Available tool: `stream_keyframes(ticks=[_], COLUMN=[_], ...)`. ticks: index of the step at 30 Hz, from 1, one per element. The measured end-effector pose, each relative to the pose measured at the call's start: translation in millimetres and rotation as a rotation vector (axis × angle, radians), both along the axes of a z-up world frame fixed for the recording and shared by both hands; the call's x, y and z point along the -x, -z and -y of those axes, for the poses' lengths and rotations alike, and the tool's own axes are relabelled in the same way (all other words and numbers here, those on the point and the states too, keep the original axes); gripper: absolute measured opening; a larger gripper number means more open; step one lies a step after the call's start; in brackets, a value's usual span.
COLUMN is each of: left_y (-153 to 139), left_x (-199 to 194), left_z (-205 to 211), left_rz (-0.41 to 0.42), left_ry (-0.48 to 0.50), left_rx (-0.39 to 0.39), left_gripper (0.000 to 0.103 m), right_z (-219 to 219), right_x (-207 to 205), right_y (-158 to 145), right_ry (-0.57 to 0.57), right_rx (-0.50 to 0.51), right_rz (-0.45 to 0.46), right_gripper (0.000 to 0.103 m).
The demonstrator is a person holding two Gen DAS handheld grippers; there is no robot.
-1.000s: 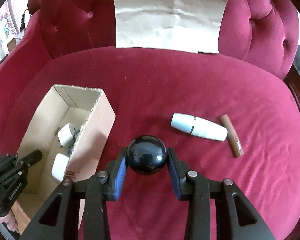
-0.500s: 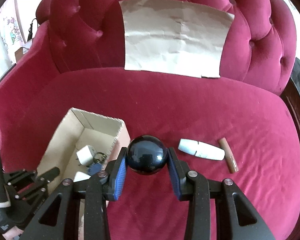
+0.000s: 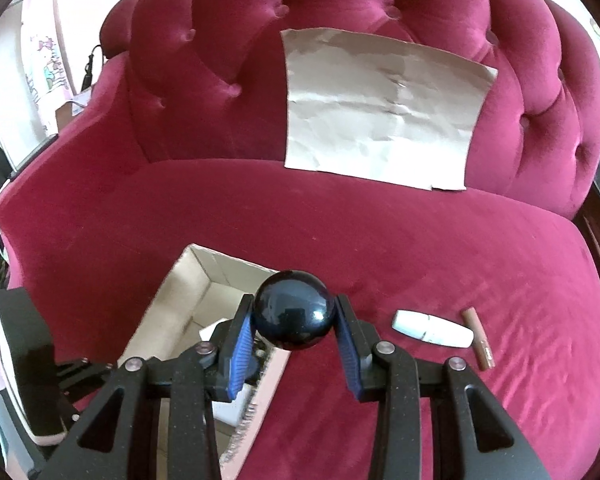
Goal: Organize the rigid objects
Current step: 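Carry the black ball with the right tool over the box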
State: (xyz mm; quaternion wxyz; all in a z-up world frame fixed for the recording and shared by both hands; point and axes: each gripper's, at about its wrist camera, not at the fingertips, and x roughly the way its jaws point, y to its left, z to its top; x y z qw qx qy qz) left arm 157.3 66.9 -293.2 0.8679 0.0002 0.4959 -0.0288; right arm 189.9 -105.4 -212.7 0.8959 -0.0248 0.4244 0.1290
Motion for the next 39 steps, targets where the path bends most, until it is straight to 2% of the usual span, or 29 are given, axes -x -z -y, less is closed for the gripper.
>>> stream_keyframes(ticks=[12, 28, 39], left_y=[-0.4, -0.2, 0.0], left_x=[0.5, -1.8, -2.0], left_z=[1.3, -2.3, -3.7], left_rz=[0.000, -0.004, -0.003], left_ry=[0.000, 0.003, 0.006], left_rx=[0.005, 0.012, 0.014], left_gripper=[0.004, 0.004, 0.004], right_z=[-33.7, -48.0, -52.2], right_x=[1.0, -7.8, -7.9], right_y=[8.1, 46.9, 46.5], right_ry=[-0.067, -0.097, -0.106], right_rx=[-0.023, -0.010, -0.019], right_rz=[-0.020, -0.103, -0.100], right_gripper=[0.041, 0.041, 0.042])
